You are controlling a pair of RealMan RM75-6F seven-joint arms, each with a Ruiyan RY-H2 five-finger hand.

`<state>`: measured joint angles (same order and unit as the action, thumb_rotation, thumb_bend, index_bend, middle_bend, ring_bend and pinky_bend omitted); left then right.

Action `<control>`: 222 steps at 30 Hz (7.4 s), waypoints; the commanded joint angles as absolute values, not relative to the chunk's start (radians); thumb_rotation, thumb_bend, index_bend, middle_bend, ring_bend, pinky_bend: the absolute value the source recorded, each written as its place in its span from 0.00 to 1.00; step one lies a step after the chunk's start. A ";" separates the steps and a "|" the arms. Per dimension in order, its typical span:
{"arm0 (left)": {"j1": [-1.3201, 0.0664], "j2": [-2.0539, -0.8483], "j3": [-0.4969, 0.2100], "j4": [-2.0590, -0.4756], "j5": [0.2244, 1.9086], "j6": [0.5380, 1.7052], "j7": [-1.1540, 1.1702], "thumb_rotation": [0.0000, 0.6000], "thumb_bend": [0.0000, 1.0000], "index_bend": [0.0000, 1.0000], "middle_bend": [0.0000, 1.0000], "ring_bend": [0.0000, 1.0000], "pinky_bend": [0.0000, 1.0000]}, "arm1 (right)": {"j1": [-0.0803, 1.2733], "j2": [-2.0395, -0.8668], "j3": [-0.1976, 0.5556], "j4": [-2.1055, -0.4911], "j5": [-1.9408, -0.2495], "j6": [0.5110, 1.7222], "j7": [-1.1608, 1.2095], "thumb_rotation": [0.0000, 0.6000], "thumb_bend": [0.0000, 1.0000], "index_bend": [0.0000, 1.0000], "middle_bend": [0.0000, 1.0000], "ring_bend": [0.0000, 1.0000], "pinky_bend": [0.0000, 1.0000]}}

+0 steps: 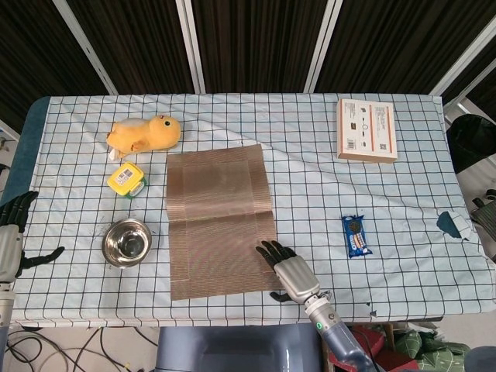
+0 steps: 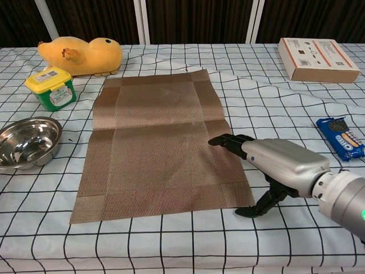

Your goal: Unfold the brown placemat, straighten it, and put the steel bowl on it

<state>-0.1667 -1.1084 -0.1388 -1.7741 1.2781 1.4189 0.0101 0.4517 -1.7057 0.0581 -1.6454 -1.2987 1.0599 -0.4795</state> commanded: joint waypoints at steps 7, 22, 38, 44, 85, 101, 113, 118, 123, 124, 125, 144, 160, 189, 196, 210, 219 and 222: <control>-0.166 -1.107 -0.140 -1.775 1.278 1.416 0.006 1.00 0.04 0.05 0.05 0.00 0.03 | 0.457 -1.721 0.055 -1.623 -1.285 1.059 -0.484 1.00 0.14 0.00 0.00 0.01 0.16; -0.165 -1.106 -0.141 -1.779 1.282 1.411 -0.001 1.00 0.04 0.05 0.05 0.00 0.03 | 0.453 -1.736 0.055 -1.618 -1.345 1.110 -0.424 1.00 0.29 0.00 0.00 0.01 0.16; -0.163 -1.103 -0.143 -1.784 1.279 1.408 -0.008 1.00 0.04 0.05 0.05 0.00 0.03 | 0.454 -1.773 0.070 -1.561 -1.363 1.133 -0.354 1.00 0.29 0.46 0.19 0.07 0.16; -0.164 -1.103 -0.142 -1.784 1.281 1.404 -0.008 1.00 0.04 0.05 0.05 0.00 0.04 | 0.454 -1.789 0.071 -1.532 -1.385 1.146 -0.319 1.00 0.30 0.51 0.23 0.07 0.16; -0.161 -1.099 -0.135 -1.789 1.300 1.401 -0.015 1.00 0.04 0.05 0.05 0.00 0.04 | 0.426 -1.726 0.029 -1.580 -1.426 1.180 -0.313 1.00 0.51 0.57 0.23 0.07 0.16; -0.164 -1.100 -0.134 -1.789 1.301 1.394 -0.014 1.00 0.04 0.05 0.05 0.00 0.04 | 0.396 -1.447 0.109 -1.675 -1.300 1.193 -0.290 1.00 0.51 0.57 0.23 0.07 0.16; -0.162 -1.105 -0.131 -1.793 1.301 1.398 -0.001 1.00 0.04 0.05 0.05 0.00 0.04 | 0.512 -1.331 0.226 -1.562 -1.112 1.066 -0.436 1.00 0.51 0.57 0.23 0.07 0.16; -0.162 -1.106 -0.129 -1.793 1.303 1.398 0.003 1.00 0.04 0.05 0.05 0.00 0.04 | 0.559 -1.310 0.235 -1.522 -1.063 1.030 -0.528 1.00 0.51 0.57 0.23 0.07 0.16; -0.162 -1.108 -0.128 -1.794 1.303 1.398 0.008 1.00 0.04 0.05 0.05 0.00 0.04 | 0.605 -1.296 0.215 -1.502 -1.084 1.005 -0.602 1.00 0.51 0.57 0.23 0.07 0.16; -0.162 -1.108 -0.128 -1.794 1.303 1.398 0.009 1.00 0.04 0.05 0.05 0.00 0.04 | 0.610 -1.296 0.212 -1.499 -1.091 1.004 -0.611 1.00 0.51 0.57 0.23 0.07 0.16; -0.162 -1.109 -0.128 -1.795 1.302 1.397 0.009 1.00 0.04 0.05 0.05 0.00 0.04 | 0.619 -1.297 0.210 -1.495 -1.100 1.004 -0.621 1.00 0.51 0.57 0.23 0.07 0.16; -0.157 -1.108 -0.125 -1.800 1.306 1.404 0.017 1.00 0.04 0.05 0.04 0.00 0.04 | 0.676 -1.302 0.204 -1.380 -1.040 1.006 -0.687 1.00 0.24 0.20 0.08 0.05 0.16; -0.162 -1.110 -0.118 -1.798 1.311 1.397 0.046 1.00 0.04 0.05 0.03 0.00 0.04 | 0.462 -1.181 0.174 -1.624 -1.051 1.256 -0.497 1.00 0.06 0.00 0.00 0.00 0.16; -0.453 -1.232 -0.231 -1.924 1.183 1.208 0.605 1.00 0.05 0.05 0.04 0.00 0.05 | 0.171 -1.189 0.104 -1.628 -1.298 1.523 -0.099 1.00 0.03 0.00 0.00 0.00 0.16; -0.603 -1.374 -0.272 -1.862 1.034 1.152 0.803 1.00 0.08 0.06 0.04 0.00 0.05 | 0.167 -1.181 0.126 -1.630 -1.278 1.489 -0.047 1.00 0.04 0.00 0.00 0.00 0.16; -0.792 -1.607 -0.256 -1.658 0.819 1.139 1.012 1.00 0.10 0.07 0.04 0.00 0.05 | 0.160 -1.155 0.157 -1.647 -1.248 1.426 0.053 1.00 0.04 0.00 0.00 0.00 0.16; -0.845 -1.687 -0.242 -1.530 0.767 1.142 1.032 1.00 0.09 0.07 0.04 0.00 0.05 | 0.157 -1.146 0.166 -1.656 -1.248 1.400 0.092 1.00 0.04 0.00 0.00 0.00 0.16; -0.860 -1.712 -0.237 -1.488 0.755 1.137 1.034 1.00 0.09 0.07 0.05 0.00 0.05 | 0.157 -1.145 0.168 -1.658 -1.248 1.394 0.098 1.00 0.04 0.00 0.00 0.00 0.16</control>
